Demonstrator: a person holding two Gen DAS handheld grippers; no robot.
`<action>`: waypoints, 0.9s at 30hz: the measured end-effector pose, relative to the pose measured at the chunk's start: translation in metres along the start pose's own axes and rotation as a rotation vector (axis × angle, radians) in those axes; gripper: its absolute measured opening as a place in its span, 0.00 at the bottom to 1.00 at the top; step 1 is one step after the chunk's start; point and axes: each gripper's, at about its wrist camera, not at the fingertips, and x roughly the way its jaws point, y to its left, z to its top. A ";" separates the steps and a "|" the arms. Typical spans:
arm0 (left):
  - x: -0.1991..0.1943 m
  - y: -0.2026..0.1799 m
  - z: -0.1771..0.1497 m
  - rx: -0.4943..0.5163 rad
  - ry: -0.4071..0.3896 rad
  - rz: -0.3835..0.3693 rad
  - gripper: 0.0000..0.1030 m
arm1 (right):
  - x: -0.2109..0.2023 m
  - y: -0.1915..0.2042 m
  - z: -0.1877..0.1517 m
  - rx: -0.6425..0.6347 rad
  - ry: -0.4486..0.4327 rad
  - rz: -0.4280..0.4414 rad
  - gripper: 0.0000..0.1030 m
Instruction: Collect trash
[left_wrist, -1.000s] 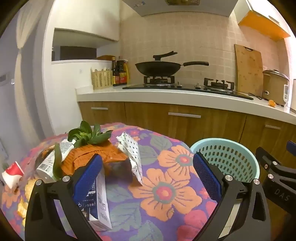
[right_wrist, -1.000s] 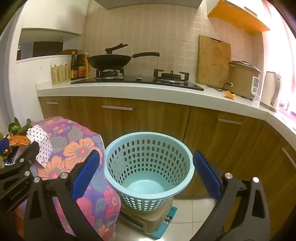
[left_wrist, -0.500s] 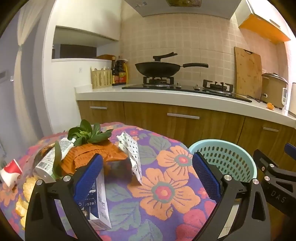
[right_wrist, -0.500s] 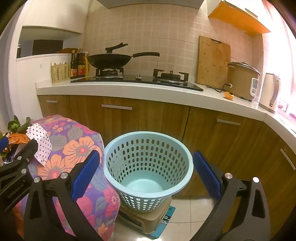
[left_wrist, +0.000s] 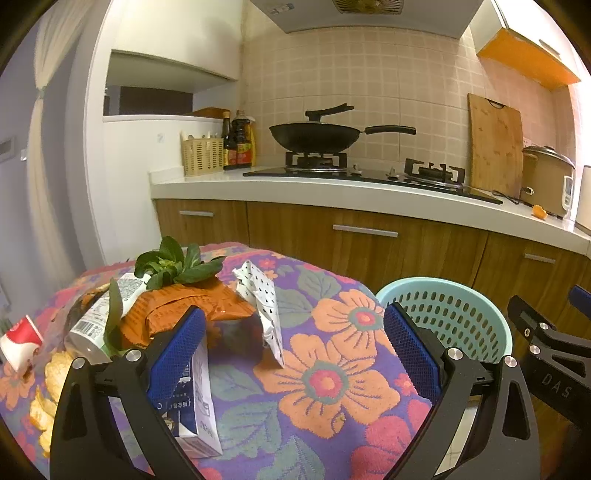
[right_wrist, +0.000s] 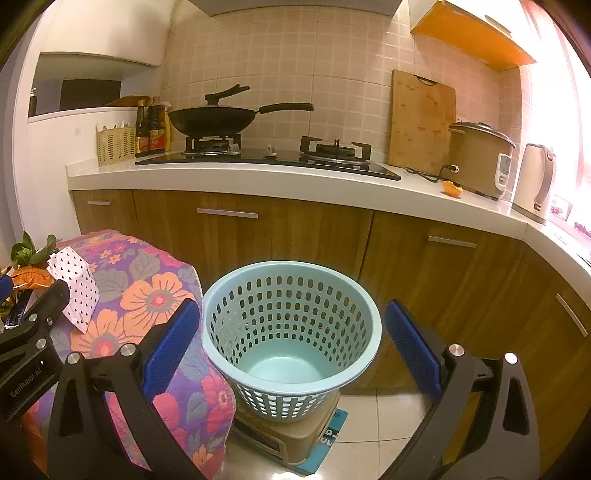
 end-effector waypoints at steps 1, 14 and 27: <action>0.000 0.000 0.000 -0.001 0.000 0.000 0.91 | 0.000 0.000 0.000 -0.001 0.000 -0.001 0.93; 0.001 0.001 -0.001 -0.004 -0.002 0.000 0.91 | 0.002 -0.002 0.000 0.010 0.011 -0.005 0.93; 0.000 0.001 -0.002 -0.001 -0.007 0.001 0.91 | 0.002 -0.004 0.000 0.018 0.007 -0.012 0.93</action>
